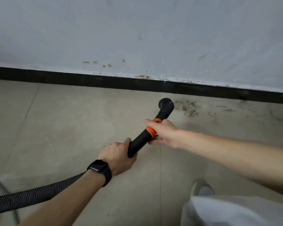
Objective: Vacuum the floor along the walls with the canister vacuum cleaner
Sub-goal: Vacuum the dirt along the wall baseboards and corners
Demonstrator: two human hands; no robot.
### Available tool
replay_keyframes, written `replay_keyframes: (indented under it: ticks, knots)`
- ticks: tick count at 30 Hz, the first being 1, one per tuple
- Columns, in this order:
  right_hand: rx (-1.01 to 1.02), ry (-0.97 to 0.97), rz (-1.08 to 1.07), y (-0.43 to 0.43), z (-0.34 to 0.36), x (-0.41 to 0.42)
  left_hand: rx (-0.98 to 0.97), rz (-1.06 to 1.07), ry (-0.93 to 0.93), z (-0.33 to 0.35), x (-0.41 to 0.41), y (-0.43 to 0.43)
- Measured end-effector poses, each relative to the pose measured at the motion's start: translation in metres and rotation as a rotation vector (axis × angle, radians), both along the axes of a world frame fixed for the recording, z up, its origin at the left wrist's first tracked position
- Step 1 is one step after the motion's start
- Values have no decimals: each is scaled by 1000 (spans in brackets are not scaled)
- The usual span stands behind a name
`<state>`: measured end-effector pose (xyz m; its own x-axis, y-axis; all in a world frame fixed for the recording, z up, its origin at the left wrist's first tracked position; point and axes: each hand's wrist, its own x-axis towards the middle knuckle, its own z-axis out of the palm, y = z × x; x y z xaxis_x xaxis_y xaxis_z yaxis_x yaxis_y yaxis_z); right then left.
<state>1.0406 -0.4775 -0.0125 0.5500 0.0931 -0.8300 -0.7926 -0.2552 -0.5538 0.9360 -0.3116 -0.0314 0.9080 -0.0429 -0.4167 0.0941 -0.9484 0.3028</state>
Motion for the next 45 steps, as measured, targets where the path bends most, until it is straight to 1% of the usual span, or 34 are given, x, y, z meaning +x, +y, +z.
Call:
replay_keyframes:
  ticks: [2,4,7,8,10,15,22,27,30,32,35,38,41,45]
  knots:
    - [1,-59,-137,-20,-5,-5,-86,29,22,-2,2,-23]
    - [72,-98,-317,-36,-11,-9,-136,35,29,-5,8,-45]
    - [287,-85,-648,-53,-16,-13,-144,20,29,-6,18,-77]
    - [317,-80,-745,-59,-19,-15,-142,8,33,-6,20,-88]
    - [307,-74,-867,-69,-24,-19,-140,-29,43,-9,19,-106]
    - [195,-93,-917,-102,-37,-41,-160,-131,45,-21,4,-134]
    - [29,-65,-1059,-154,-46,-77,-187,-381,100,-40,2,-168]
    - [-49,-105,-1082,-182,-54,-80,-211,-463,110,-51,4,-195]
    - [-35,-105,-1044,-193,-56,-74,-209,-461,100,-51,7,-205]
    - [3,-95,-1002,-191,-56,-67,-203,-414,100,-48,7,-202]
    - [88,-78,-924,-168,-55,-54,-187,-311,79,-46,3,-182]
    - [147,-59,-808,-132,-60,-49,-163,-221,17,-51,-6,-146]
    - [178,-37,-721,-93,-70,-53,-160,-157,-71,-66,-21,-106]
    - [204,-16,-590,-51,-79,-61,-107,-93,-105,-74,-41,-66]
